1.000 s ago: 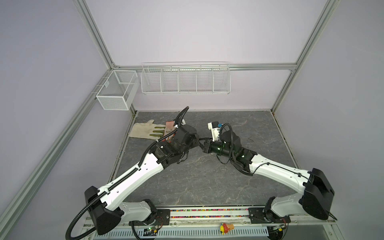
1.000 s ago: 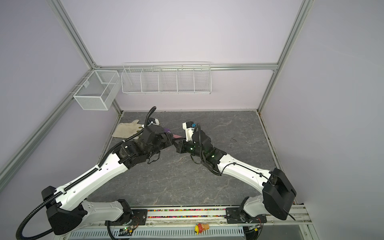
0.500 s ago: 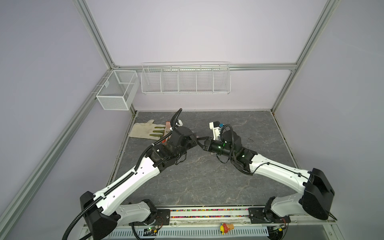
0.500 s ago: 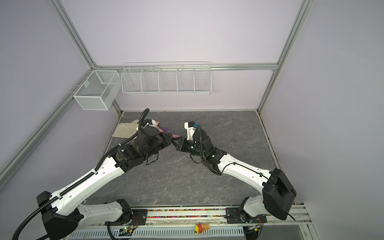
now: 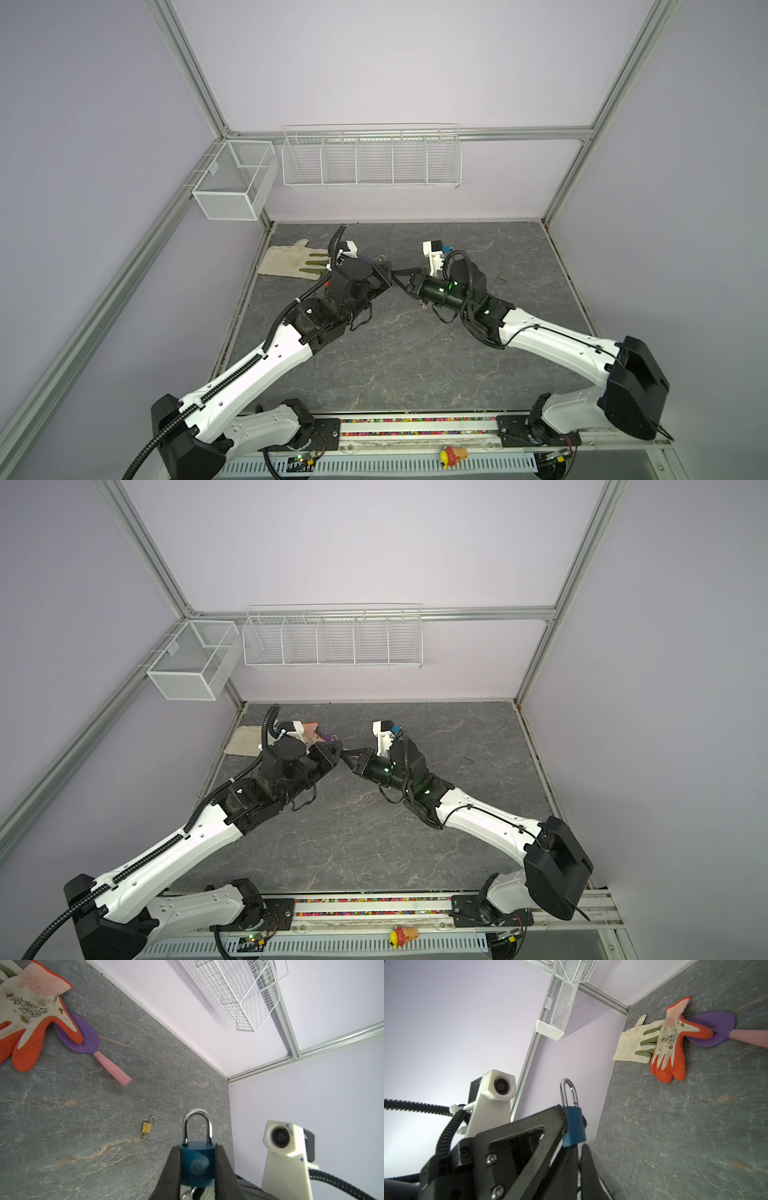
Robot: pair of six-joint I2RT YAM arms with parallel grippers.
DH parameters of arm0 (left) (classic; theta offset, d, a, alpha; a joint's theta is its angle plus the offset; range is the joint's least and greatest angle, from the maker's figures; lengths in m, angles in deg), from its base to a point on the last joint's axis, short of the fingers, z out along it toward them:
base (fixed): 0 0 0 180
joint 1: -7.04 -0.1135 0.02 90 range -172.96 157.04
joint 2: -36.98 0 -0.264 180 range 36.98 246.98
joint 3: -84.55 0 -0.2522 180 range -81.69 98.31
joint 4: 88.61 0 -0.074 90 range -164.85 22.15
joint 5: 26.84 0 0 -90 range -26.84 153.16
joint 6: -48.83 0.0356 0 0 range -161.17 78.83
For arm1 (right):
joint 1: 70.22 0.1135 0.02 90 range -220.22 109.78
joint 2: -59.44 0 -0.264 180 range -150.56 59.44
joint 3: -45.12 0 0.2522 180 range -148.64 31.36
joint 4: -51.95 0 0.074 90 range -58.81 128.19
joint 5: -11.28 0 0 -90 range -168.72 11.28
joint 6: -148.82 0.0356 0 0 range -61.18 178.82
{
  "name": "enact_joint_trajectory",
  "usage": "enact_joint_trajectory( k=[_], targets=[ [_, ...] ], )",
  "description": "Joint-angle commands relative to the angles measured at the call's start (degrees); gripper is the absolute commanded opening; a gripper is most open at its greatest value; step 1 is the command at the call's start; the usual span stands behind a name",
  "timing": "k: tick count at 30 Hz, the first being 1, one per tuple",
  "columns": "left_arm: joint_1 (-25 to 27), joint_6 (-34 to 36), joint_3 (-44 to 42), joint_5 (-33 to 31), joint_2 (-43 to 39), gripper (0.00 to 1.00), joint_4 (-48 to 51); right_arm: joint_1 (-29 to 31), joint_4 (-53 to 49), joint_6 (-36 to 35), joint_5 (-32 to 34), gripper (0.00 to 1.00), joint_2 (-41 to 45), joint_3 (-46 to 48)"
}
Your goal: Unlock with the key
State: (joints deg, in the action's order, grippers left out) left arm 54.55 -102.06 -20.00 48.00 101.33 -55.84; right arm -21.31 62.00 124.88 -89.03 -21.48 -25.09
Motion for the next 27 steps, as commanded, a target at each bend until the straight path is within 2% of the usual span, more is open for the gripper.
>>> enact_joint_trajectory(
  k=[1,6,11,13,17,21,27],
  targets=[
    [2.6,-3.2,-1.1,12.9,0.8,0.00,-1.4,2.1,10.5,0.1,-2.0,0.06,0.9,-1.7],
    [2.6,-1.7,0.6,11.0,0.4,0.00,0.4,2.2,2.4,-6.6,-0.9,0.06,2.4,-2.9],
    [2.6,3.5,2.0,8.4,0.5,0.00,3.0,2.4,-6.5,-13.8,1.3,0.07,2.9,-4.3],
    [2.3,6.0,2.9,7.8,0.8,0.00,4.4,2.3,-9.0,-16.1,2.4,0.12,3.5,-4.4],
    [2.1,11.0,5.2,5.6,1.7,0.00,9.4,2.3,-14.9,-19.8,3.8,0.34,5.1,-5.4],
    [1.2,16.3,5.2,4.3,1.3,0.00,13.5,1.7,-24.1,-24.8,4.5,0.39,8.1,-8.0],
    [-0.3,23.0,1.0,4.5,-1.8,0.00,13.9,-0.3,-34.7,-29.1,4.8,0.48,11.4,-9.7]
  ],
)
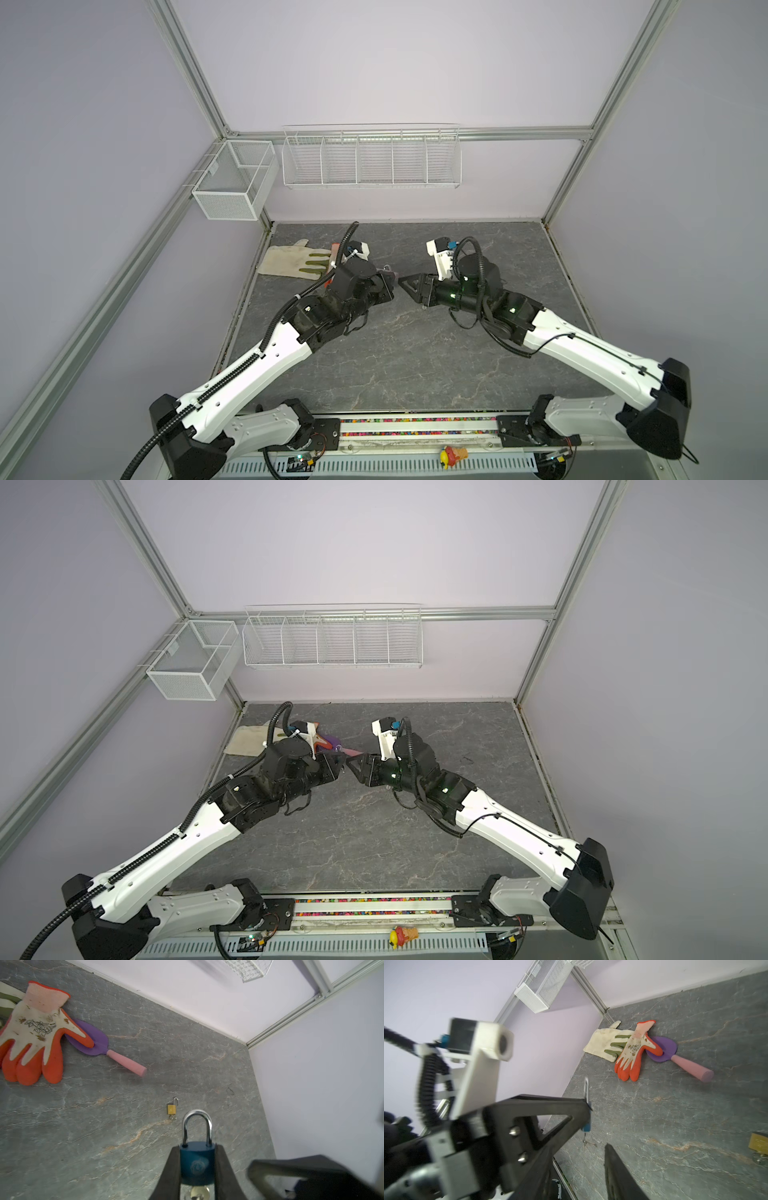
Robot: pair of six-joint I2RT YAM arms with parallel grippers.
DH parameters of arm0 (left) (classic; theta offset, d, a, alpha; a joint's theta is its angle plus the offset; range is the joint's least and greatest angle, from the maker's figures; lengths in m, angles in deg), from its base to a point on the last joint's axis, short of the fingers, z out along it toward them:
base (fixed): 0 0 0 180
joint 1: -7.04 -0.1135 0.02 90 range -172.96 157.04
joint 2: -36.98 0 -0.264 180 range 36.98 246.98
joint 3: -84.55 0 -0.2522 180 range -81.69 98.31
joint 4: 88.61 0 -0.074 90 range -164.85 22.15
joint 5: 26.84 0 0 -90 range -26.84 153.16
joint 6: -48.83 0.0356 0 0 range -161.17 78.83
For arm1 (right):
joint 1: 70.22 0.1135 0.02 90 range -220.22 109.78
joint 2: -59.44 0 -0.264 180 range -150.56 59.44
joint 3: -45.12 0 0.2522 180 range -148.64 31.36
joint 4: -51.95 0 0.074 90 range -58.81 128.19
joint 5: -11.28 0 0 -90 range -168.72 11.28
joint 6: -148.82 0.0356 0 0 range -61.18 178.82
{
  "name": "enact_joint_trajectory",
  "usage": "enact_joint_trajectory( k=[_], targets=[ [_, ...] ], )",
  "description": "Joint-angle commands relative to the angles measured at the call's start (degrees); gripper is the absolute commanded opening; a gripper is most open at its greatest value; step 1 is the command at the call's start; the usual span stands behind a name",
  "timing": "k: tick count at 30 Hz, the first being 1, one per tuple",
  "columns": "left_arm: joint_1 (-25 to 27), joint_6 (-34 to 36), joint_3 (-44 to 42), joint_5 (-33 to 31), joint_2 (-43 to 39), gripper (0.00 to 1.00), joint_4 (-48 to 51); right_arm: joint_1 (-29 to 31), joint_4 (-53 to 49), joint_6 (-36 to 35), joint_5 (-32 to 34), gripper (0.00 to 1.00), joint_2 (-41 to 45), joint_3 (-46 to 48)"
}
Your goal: Unlock with the key
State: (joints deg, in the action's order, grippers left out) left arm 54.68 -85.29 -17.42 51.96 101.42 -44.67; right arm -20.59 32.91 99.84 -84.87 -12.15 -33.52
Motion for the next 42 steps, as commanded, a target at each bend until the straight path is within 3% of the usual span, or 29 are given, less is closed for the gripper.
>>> enact_joint_trajectory(
  k=[1,6,12,17,23,29,38,42],
  targets=[
    [-0.5,7.6,-2.3,0.7,-2.4,0.00,2.3,-1.4,-6.8,-4.5,0.1,0.50,2.2,-1.5],
    [-0.4,17.1,-9.5,3.4,-6.0,0.00,-4.9,-3.9,-15.9,-8.8,-3.1,0.58,0.5,-5.2],
    [0.1,23.4,-19.0,5.3,-9.5,0.00,-16.2,-5.1,-25.7,-15.0,-4.9,0.66,-3.9,-10.9],
    [3.9,28.8,-24.8,2.0,-9.6,0.00,-24.4,-5.2,-31.0,-19.4,-5.2,0.68,-9.0,-16.0],
    [5.3,32.6,-30.5,4.5,-9.8,0.00,-34.5,-4.6,-38.1,-24.5,-4.3,0.69,-14.6,-22.0],
    [5.3,34.6,-32.9,5.6,-10.2,0.00,-38.4,-4.3,-42.8,-28.1,-2.1,0.71,-18.6,-26.2],
    [5.3,34.6,-32.4,4.9,-10.0,0.00,-37.0,-2.9,-46.4,-31.4,-1.6,0.72,-24.9,-32.2],
    [5.3,34.4,-32.2,4.7,-10.4,0.00,-36.2,-2.6,-47.8,-32.2,1.7,0.72,-26.8,-33.8]
  ],
)
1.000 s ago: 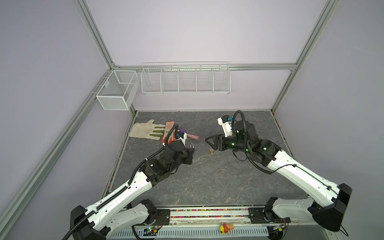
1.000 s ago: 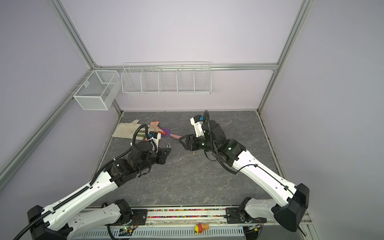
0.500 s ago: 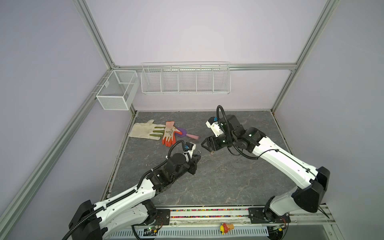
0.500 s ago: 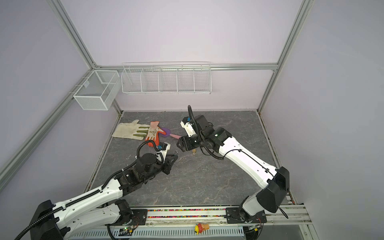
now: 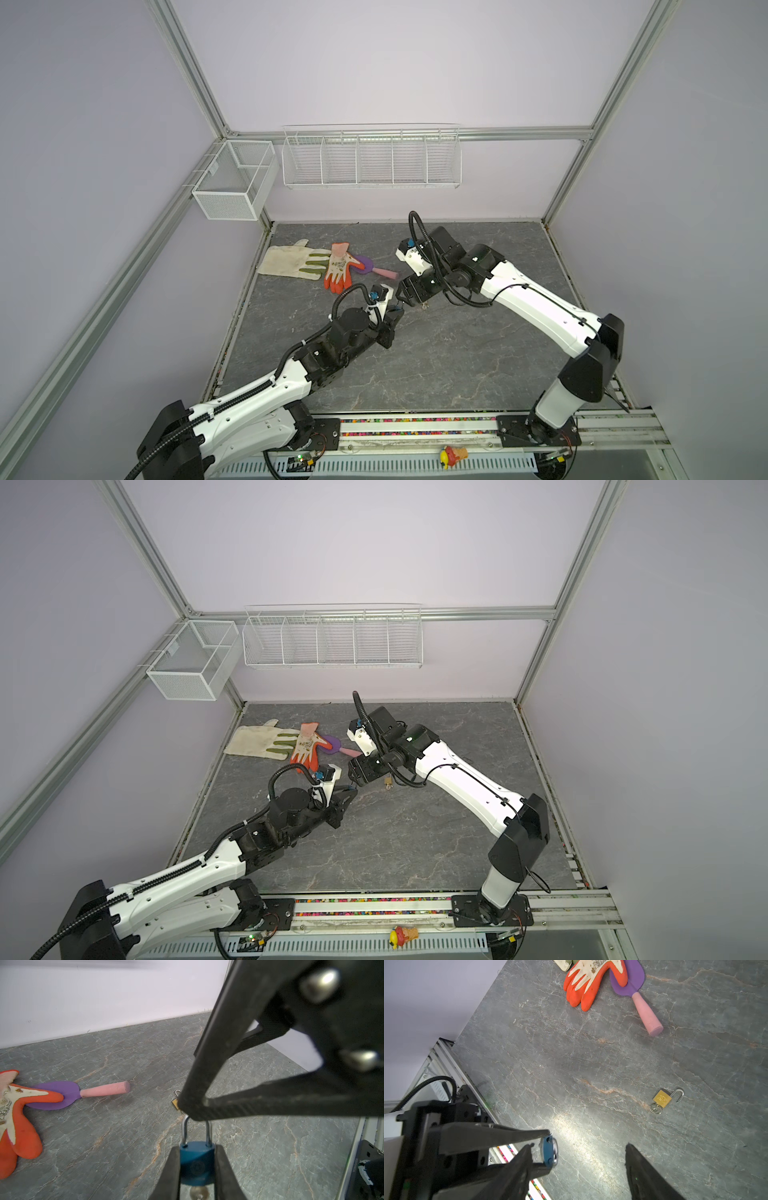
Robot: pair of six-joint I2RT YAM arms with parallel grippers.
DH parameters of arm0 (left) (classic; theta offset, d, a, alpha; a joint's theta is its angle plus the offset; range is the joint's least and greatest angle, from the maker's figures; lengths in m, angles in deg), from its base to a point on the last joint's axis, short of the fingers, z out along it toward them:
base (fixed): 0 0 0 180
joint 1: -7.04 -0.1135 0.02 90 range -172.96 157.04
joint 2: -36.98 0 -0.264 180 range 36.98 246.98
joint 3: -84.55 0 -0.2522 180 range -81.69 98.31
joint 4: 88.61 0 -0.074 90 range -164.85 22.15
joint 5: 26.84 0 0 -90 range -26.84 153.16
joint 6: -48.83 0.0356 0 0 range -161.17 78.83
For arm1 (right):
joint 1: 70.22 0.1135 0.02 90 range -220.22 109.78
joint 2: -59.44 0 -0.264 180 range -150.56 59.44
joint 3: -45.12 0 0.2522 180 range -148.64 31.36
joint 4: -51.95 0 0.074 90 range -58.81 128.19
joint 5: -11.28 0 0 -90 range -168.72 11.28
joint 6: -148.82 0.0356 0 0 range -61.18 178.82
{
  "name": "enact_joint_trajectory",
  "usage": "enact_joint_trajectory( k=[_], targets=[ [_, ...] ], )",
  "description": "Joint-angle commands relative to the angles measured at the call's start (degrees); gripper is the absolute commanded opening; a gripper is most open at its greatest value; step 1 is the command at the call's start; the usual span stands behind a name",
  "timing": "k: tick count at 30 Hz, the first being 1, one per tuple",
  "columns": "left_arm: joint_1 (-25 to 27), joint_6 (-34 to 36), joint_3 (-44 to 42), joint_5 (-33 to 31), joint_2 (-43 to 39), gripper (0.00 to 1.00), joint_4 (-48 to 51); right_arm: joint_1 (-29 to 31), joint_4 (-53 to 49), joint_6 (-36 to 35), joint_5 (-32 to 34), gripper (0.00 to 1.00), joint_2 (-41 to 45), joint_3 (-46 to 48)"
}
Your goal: Unlock with the key
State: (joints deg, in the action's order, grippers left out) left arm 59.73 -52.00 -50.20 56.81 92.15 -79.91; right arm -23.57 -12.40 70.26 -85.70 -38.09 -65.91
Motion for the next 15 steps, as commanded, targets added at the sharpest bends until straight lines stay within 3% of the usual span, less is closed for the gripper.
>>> enact_joint_trajectory(
  k=[1,15],
  targets=[
    [0.2,1.2,0.6,-0.1,-1.2,0.00,-0.7,0.4,-2.9,-2.9,2.8,0.72,-1.2,-1.8],
    [0.3,0.9,-1.3,-1.5,-3.1,0.00,-2.0,0.2,-9.1,-7.3,6.3,0.73,-4.5,-5.6]
  ],
)
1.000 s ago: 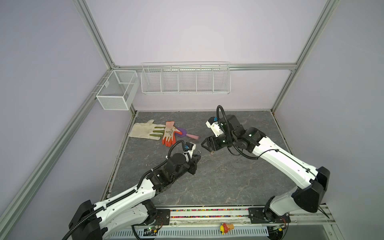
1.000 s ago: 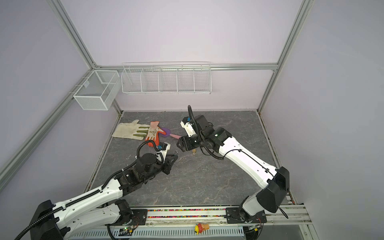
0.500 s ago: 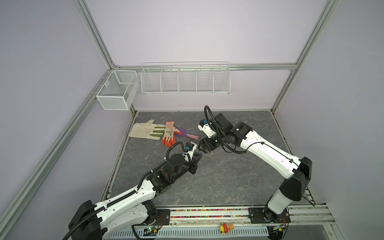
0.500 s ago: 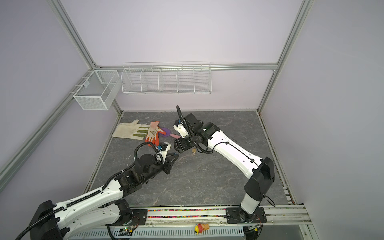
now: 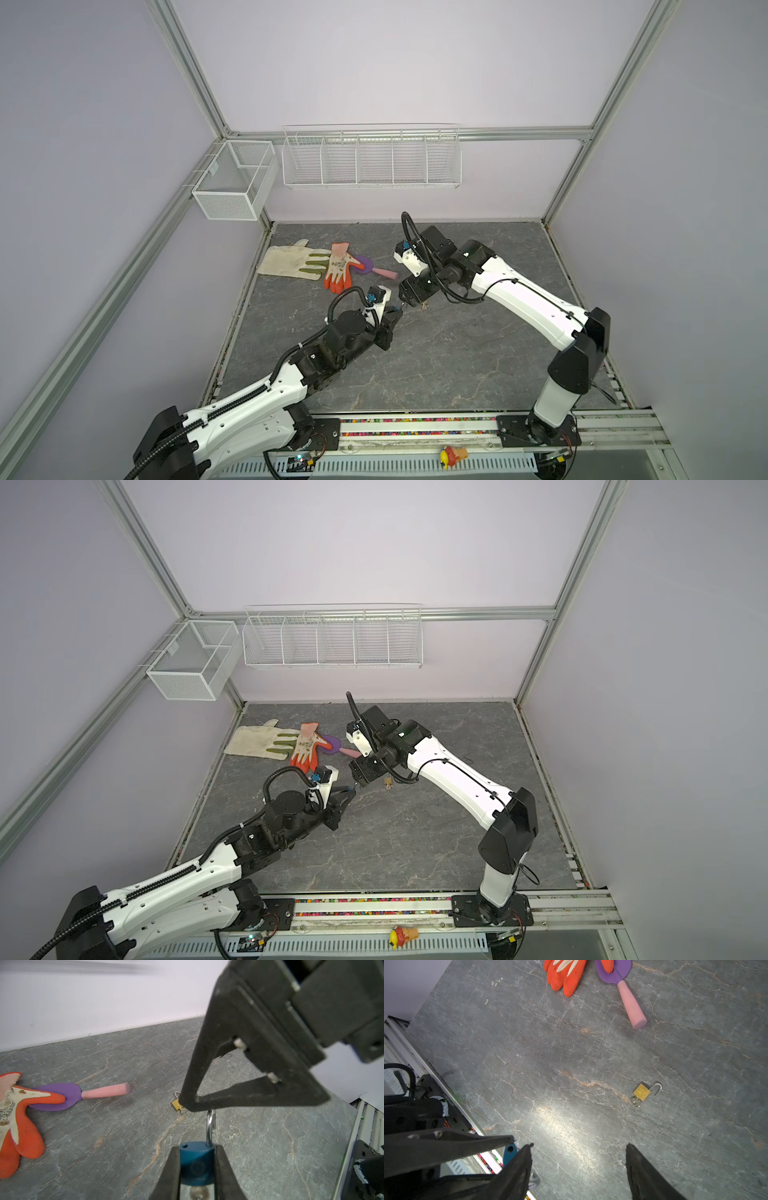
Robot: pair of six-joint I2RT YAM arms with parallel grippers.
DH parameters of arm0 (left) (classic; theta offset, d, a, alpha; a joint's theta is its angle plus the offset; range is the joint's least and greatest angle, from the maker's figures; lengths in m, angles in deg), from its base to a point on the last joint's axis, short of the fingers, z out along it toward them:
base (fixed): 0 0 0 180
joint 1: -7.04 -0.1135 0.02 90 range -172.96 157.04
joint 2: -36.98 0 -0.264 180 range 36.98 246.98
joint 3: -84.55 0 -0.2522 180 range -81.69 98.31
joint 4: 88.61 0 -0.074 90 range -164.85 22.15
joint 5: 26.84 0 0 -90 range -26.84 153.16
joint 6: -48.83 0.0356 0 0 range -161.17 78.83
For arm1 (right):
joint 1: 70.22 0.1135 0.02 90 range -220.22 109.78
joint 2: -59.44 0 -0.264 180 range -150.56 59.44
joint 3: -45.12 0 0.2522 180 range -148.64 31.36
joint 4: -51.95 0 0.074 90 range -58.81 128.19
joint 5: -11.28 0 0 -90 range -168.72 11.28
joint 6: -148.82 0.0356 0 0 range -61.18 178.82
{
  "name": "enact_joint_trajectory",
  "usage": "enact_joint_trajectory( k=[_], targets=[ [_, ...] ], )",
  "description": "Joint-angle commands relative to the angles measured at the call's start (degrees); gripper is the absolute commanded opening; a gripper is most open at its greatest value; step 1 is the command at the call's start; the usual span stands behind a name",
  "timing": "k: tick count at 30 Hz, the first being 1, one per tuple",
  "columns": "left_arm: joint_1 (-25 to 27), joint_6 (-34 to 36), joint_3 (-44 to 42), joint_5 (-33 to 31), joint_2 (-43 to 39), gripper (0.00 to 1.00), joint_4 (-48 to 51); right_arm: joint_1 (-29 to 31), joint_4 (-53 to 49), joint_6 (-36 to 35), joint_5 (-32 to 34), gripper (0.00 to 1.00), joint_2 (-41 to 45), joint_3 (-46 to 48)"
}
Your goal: Unlock with the key
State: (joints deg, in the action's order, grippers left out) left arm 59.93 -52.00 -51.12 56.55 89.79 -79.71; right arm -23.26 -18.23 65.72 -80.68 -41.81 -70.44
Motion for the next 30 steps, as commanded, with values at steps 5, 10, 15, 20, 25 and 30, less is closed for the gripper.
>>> enact_joint_trajectory(
  k=[5,10,15,20,25,30],
  targets=[
    [0.0,0.8,-0.5,-2.1,-0.5,0.00,-2.7,-0.8,-3.4,-3.7,-1.0,0.73,0.1,-0.4],
    [0.1,0.3,-0.4,-2.8,0.2,0.00,-3.2,-1.1,-2.3,-3.8,-2.8,0.74,2.1,2.1],
    [0.0,-0.9,0.0,-2.8,1.6,0.00,-3.2,-2.0,1.0,-1.9,-3.6,0.74,6.2,7.1],
    [0.2,-6.3,4.5,-5.0,3.6,0.00,4.7,-5.2,5.5,2.3,-3.5,0.75,11.9,15.6],
    [1.4,-17.5,10.6,-7.4,9.6,0.00,17.6,-8.3,11.9,8.0,-1.2,0.77,19.2,27.2],
    [2.1,-33.2,20.0,-5.0,20.9,0.00,36.0,-11.5,16.8,13.3,1.7,0.79,25.5,36.4]
  ],
)
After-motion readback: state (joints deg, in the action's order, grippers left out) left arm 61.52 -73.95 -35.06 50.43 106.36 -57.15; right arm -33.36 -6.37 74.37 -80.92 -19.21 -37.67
